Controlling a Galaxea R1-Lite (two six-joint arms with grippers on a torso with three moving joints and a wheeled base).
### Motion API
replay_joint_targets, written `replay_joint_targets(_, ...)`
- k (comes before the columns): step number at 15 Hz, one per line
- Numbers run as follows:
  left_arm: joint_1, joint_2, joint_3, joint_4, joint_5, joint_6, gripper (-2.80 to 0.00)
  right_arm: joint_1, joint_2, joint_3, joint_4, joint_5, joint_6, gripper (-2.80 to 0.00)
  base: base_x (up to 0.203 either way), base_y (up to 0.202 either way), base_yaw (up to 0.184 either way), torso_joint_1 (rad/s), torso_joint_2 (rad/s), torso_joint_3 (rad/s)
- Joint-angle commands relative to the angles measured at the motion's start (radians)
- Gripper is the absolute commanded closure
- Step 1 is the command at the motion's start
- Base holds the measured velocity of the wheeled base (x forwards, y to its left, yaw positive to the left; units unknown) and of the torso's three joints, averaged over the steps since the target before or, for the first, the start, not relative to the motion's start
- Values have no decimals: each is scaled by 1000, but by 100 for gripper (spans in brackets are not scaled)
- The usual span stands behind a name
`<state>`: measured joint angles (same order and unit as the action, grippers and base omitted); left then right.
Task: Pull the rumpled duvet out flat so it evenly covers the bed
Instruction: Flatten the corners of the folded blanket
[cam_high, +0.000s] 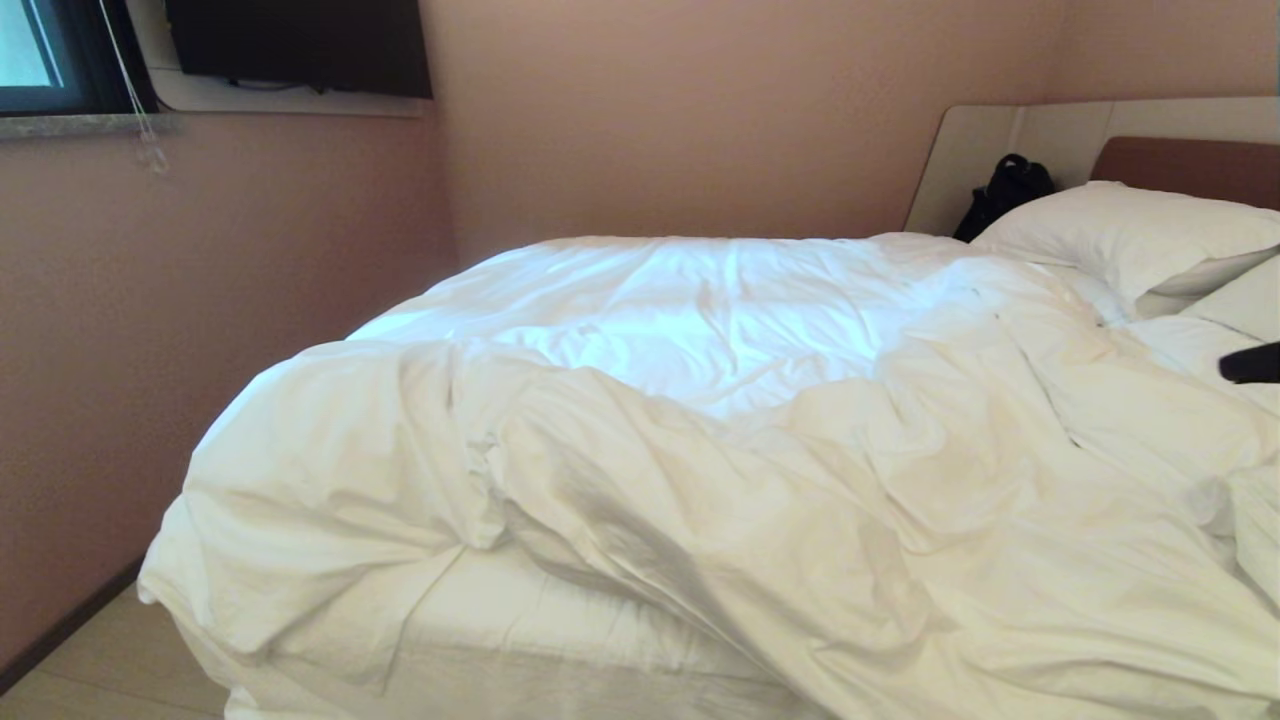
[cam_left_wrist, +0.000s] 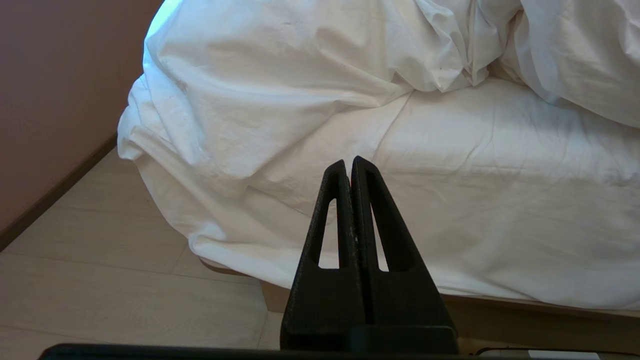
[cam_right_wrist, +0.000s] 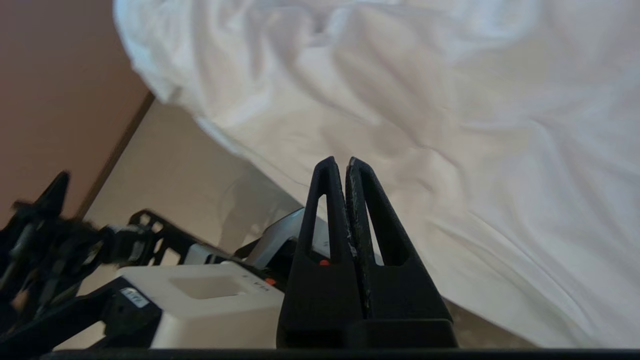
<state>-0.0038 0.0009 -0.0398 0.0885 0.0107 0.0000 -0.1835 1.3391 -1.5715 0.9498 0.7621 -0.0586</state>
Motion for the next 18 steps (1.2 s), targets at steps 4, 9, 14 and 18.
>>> replay_joint_targets(4,0,0,0,0,0,0,0,390,155,-5,-262,-718,310,0,0,0,0,0,0,0)
replay_joint_targets(9,-1,1,0,0,0,0,0,613,269,-5,-387,-890,396,0,0,0,0,0,0,0)
replay_joint_targets(14,1,1,0,0,0,0,0,740,400,-83,-431,-976,441,0,0,0,0,0,0,0)
replay_joint_targets(18,-1,1,0,0,0,0,0,893,522,-177,-431,-1082,440,0,0,0,0,0,0,0)
